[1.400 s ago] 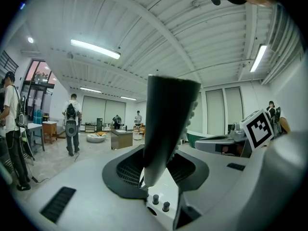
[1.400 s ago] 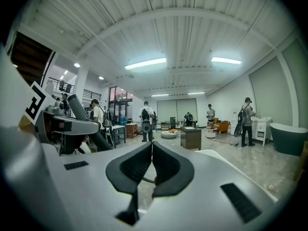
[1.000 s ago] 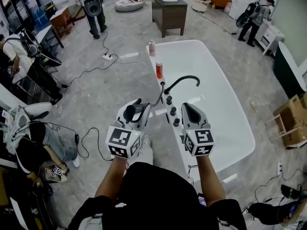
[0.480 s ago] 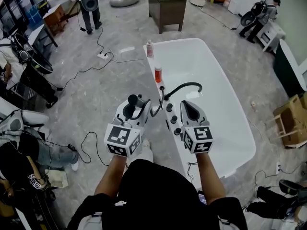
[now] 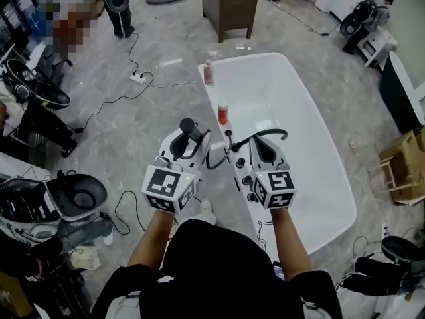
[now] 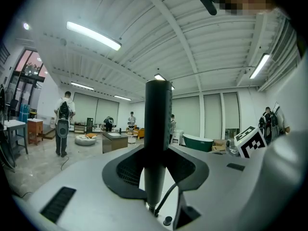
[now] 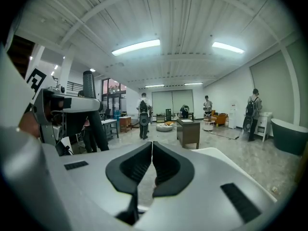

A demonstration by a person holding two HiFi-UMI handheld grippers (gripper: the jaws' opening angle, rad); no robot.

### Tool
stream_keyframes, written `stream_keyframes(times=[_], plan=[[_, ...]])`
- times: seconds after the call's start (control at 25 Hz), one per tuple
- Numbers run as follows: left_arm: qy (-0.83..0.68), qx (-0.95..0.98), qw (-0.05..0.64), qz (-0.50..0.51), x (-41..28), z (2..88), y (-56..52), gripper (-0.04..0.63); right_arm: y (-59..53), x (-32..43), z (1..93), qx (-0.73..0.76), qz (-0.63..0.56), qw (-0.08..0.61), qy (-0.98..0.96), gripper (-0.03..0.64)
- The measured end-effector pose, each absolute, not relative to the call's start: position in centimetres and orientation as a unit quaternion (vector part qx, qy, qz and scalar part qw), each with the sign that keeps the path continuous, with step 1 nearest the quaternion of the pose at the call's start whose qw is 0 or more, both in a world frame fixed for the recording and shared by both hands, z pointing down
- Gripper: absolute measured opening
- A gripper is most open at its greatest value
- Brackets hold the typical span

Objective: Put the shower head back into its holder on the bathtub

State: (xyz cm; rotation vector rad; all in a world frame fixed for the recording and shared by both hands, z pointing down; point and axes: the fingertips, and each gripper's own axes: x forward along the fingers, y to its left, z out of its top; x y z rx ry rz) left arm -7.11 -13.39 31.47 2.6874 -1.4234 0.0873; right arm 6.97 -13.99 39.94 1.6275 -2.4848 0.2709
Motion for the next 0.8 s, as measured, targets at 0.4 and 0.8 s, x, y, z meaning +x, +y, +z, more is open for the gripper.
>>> stream_keyframes(times=[0.4,0.8], plan=[[-0.47,0.881,0.052,0.016,-11.9,31.3,-19.9,0.143,-20.4,2.7,39.8,0.548,0.083,0.092,-0.827,0.025],[-0.479,0.877,0.045,0.001,-16.2,31.0,-23.5,0.143,-24.3,-0.8,40.6,0.547,0.08,0.096,-0.828,0.025]])
